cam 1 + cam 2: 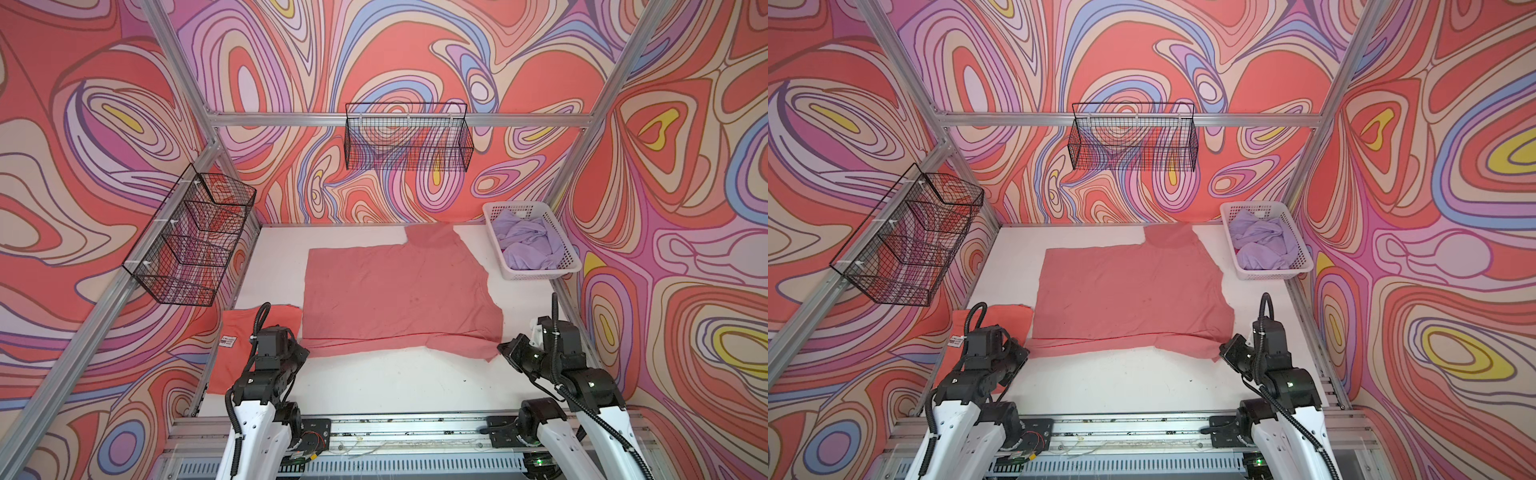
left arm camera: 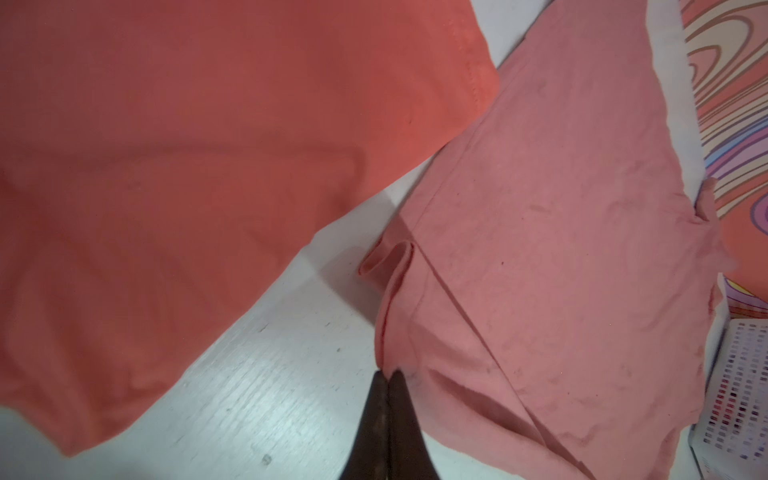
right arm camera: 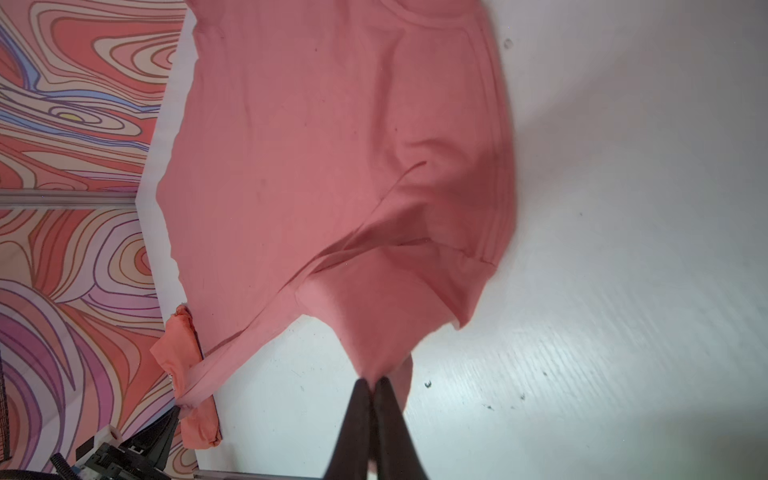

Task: Fold and stack the t-shirts
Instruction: 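Hold the near hem corners with both grippers on the flattened shirt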

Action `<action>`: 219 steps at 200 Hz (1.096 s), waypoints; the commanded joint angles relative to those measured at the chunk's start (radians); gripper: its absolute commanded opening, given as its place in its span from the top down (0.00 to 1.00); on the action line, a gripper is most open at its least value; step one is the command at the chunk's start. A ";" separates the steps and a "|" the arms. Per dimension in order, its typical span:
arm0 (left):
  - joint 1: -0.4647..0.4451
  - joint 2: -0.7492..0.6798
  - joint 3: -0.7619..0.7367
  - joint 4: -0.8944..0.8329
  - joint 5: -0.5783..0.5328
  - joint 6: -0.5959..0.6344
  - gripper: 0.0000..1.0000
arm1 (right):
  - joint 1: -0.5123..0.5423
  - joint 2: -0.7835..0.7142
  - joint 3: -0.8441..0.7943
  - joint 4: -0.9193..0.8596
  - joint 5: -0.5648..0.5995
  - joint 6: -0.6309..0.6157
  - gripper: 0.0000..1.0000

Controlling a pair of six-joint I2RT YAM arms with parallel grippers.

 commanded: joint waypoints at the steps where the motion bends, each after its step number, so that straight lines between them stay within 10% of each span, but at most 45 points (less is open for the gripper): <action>1: -0.015 0.006 0.037 -0.120 -0.052 -0.048 1.00 | -0.001 -0.005 0.016 -0.205 0.047 0.061 1.00; 96: -0.020 0.147 0.239 -0.099 -0.150 0.025 1.00 | -0.001 0.158 0.297 -0.126 -0.066 -0.083 1.00; 195: -0.021 0.111 0.158 -0.217 -0.160 -0.059 1.00 | -0.001 0.125 0.115 -0.338 0.060 -0.073 0.90; 219: -0.021 0.177 0.166 -0.214 -0.126 -0.046 0.39 | -0.001 0.141 0.118 -0.333 0.073 -0.069 0.41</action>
